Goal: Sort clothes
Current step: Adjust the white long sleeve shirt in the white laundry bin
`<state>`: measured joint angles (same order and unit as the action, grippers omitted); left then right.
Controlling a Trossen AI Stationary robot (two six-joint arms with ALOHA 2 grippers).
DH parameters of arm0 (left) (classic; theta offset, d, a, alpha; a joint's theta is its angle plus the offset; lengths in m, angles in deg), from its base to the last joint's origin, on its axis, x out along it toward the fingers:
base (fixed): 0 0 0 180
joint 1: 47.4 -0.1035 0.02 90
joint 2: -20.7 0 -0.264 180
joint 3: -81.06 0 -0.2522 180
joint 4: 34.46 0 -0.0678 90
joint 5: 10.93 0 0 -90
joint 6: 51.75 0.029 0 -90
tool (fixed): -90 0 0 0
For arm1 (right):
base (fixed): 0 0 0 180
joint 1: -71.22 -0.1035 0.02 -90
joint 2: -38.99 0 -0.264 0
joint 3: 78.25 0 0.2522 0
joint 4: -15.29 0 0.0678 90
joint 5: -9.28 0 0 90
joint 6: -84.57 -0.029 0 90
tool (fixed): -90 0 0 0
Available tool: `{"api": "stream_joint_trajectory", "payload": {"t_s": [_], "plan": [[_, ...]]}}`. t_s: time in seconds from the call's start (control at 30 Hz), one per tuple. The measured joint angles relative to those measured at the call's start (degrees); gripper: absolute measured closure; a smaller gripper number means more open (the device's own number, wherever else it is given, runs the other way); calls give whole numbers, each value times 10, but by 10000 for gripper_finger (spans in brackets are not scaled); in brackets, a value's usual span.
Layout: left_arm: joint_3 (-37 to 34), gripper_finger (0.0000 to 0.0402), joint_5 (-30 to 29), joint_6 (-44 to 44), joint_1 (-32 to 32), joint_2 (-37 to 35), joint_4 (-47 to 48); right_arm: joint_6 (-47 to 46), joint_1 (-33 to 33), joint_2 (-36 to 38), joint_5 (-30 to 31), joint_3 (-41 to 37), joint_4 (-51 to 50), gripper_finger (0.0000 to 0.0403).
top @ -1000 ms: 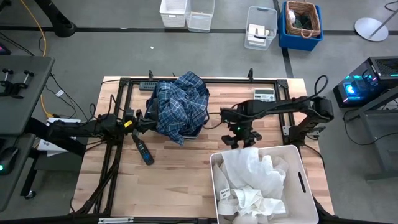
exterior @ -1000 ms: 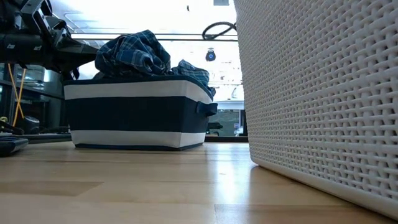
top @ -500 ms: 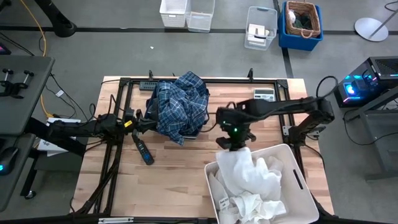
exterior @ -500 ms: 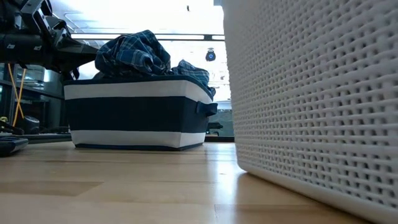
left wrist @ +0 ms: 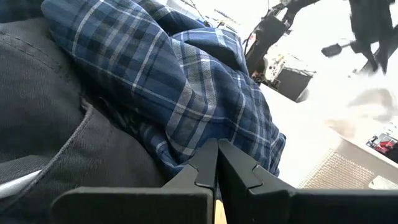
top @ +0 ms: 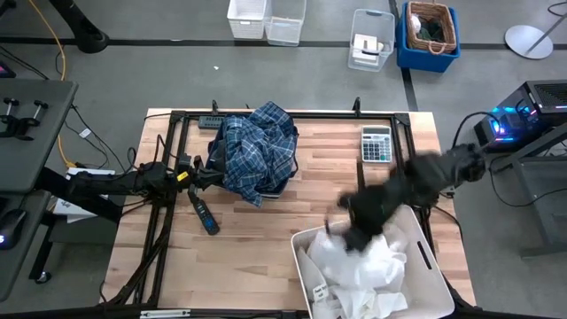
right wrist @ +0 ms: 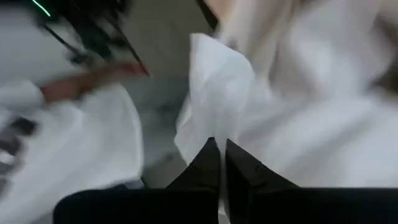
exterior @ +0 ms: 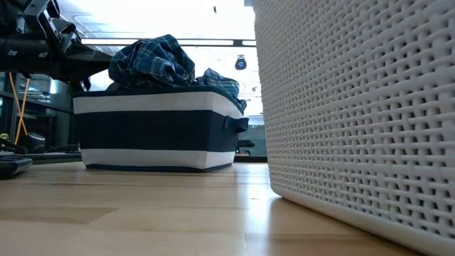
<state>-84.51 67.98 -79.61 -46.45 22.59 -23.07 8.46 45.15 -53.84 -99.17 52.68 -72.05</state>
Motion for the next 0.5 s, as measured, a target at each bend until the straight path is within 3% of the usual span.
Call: {"api": "stream_joint_trajectory", "payload": {"t_s": [0.1,0.2,0.37,0.5], "plan": [[0,401,0,0,0,0,0,-47,-76,-12,8,-57,30,402],[0,401,0,0,0,0,0,-85,-108,-23,11,-140,105,402],[0,401,0,0,0,0,0,-128,-70,-33,100,-264,150,402],[0,401,0,0,0,0,0,-109,-6,-33,187,-311,170,403]]}}
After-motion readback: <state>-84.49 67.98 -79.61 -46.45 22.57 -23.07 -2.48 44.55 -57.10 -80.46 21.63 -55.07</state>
